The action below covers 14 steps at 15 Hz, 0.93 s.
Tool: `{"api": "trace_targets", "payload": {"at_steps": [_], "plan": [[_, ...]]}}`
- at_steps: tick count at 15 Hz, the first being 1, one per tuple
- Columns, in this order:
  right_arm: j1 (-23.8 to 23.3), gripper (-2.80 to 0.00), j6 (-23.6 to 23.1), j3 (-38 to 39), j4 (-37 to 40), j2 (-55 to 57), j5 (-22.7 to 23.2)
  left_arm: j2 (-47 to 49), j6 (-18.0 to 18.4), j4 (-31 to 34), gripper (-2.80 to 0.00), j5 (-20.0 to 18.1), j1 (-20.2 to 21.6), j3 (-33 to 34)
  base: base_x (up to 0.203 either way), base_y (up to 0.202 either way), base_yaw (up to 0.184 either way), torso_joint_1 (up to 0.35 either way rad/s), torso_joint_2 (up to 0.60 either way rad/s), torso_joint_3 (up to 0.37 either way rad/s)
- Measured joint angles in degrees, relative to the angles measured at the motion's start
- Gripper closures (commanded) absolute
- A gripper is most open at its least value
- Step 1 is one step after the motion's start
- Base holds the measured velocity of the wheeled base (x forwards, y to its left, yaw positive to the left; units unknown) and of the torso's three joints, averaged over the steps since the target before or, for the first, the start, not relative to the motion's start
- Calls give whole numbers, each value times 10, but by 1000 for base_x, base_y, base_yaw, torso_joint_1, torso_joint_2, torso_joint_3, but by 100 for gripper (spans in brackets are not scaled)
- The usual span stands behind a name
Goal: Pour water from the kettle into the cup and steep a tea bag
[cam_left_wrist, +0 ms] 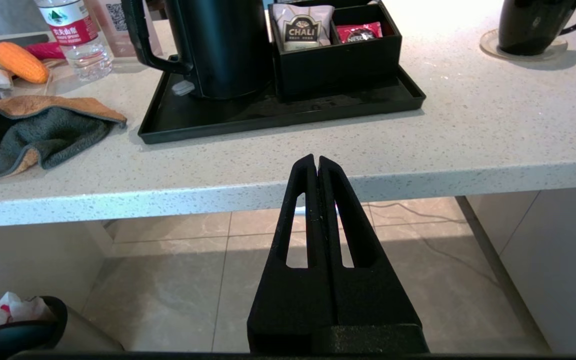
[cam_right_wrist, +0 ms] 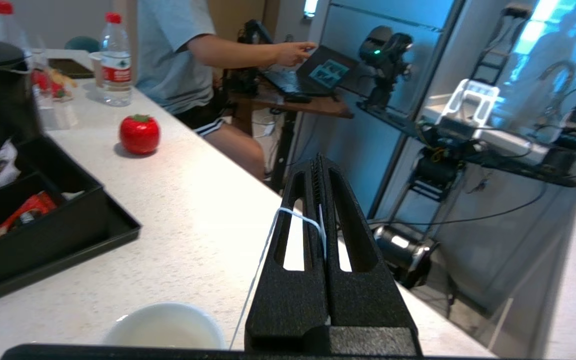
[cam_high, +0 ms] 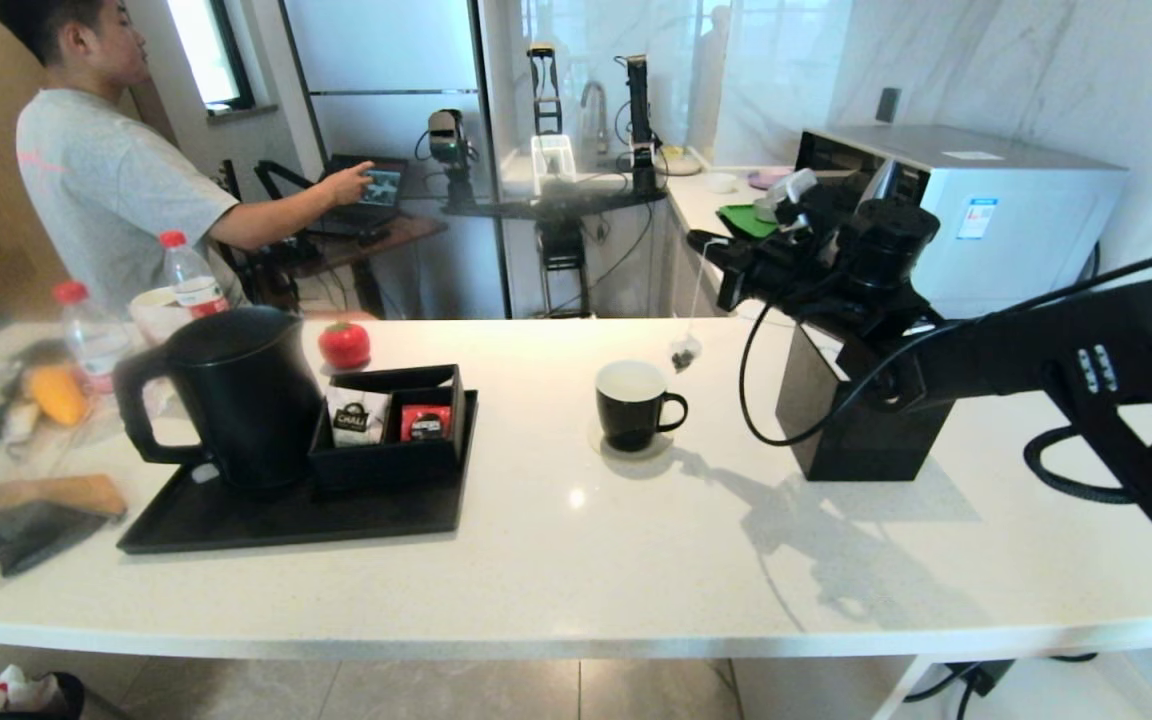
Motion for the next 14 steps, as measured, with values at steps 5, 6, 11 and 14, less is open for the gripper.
{"api": "trace_targets", "payload": {"at_steps": [5, 6, 11, 14], "plan": [[-54, 0, 0, -58, 32, -18, 0, 0, 0, 0, 0, 0, 0, 0, 0, 0, 0, 0, 0, 0], [-68, 0, 0, -63, 37, -23, 1, 0, 0, 0, 0, 0, 0, 0, 0, 0, 0, 0, 0, 0], [-134, 0, 0, -67, 40, -45, 3, 0, 0, 0, 0, 0, 0, 0, 0, 0, 0, 0, 0, 0], [-161, 0, 0, -47, 35, -56, 3, 0, 0, 0, 0, 0, 0, 0, 0, 0, 0, 0, 0, 0]]}}
